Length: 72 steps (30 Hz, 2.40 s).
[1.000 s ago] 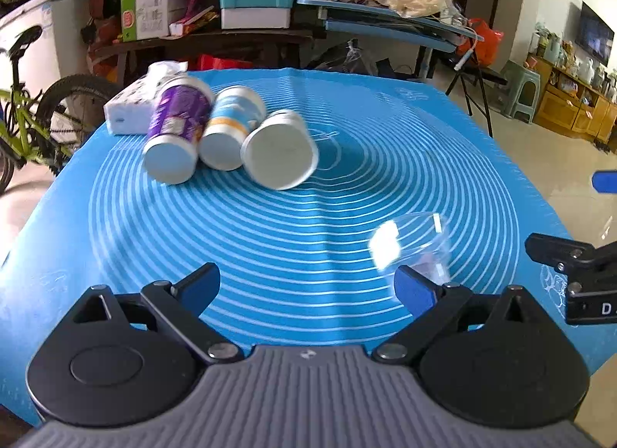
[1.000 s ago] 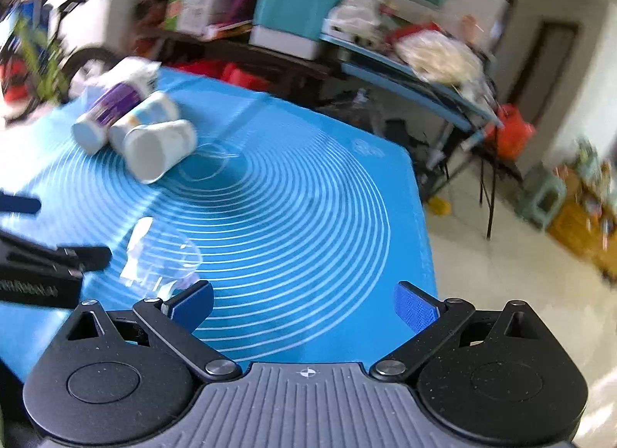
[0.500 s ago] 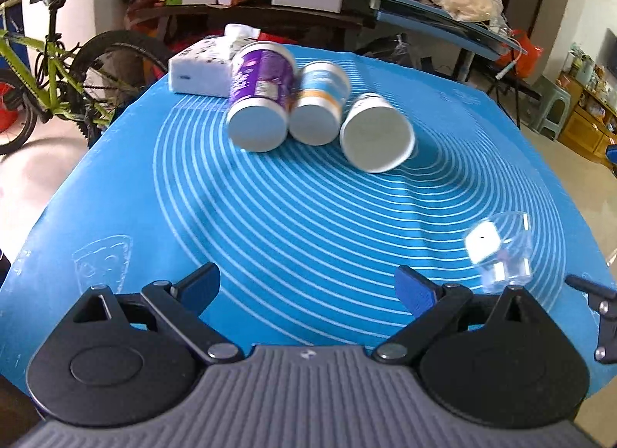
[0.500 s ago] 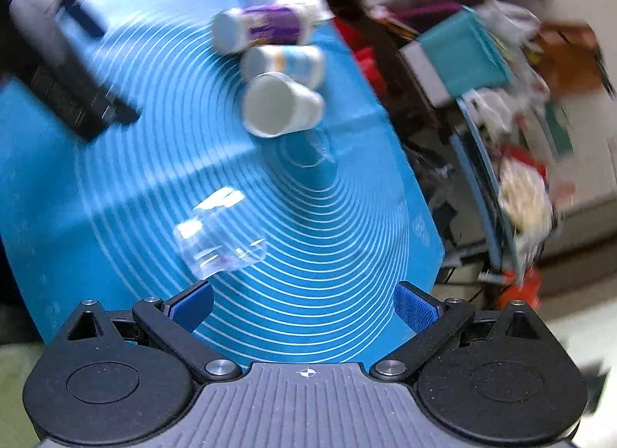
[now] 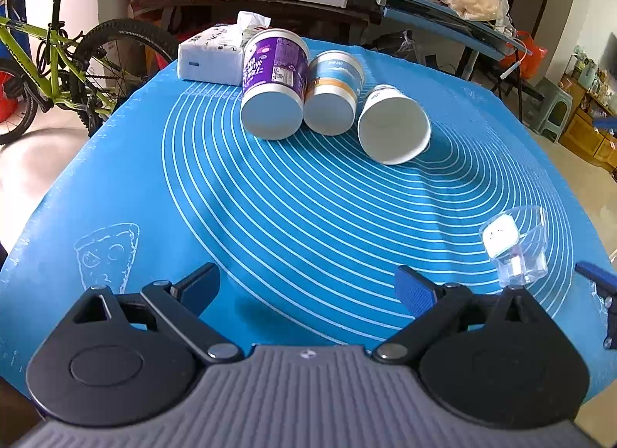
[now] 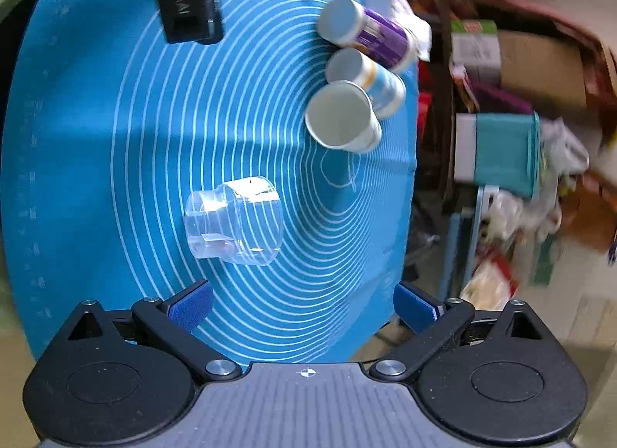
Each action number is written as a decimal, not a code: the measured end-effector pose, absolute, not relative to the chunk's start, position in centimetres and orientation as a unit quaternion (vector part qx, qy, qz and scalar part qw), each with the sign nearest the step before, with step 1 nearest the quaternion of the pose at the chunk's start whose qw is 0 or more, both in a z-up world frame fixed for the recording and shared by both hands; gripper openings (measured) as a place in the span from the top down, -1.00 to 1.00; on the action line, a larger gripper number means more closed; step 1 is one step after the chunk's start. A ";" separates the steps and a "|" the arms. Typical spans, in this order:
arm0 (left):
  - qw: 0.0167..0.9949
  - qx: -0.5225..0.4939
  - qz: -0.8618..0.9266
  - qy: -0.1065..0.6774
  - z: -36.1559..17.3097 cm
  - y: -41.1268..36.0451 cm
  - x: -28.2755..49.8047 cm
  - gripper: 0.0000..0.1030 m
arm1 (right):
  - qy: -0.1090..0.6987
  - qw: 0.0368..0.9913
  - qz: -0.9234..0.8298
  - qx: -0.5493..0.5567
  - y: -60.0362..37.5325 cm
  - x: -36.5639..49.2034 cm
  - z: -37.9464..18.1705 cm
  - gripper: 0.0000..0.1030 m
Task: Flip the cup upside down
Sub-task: 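Roll the right tool and bring its open fingers around the cup, then close the right gripper on the clear cup, then lift the cup with the right gripper and rotate it rim-down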
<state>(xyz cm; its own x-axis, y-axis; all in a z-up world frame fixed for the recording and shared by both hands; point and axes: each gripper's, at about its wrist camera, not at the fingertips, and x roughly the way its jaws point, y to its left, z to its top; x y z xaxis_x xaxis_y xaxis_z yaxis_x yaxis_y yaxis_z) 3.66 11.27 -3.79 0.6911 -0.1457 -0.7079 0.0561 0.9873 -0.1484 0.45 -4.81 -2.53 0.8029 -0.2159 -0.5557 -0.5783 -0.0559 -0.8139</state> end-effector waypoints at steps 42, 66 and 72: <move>0.921 -0.049 -0.043 0.385 -4.5 11.0 3.7 -0.88 | 0.046 0.094 0.299 -0.948 -8.6 -0.4 -12.7 -0.41; 0.917 -0.052 -0.039 0.393 -4.1 10.7 4.3 -0.88 | 0.197 0.530 0.260 -0.783 -4.9 4.9 -6.5 -0.08; 0.924 -0.041 -0.043 0.379 -3.2 10.0 4.5 -0.88 | 0.229 0.727 0.212 -0.611 -7.0 6.0 -2.8 -0.08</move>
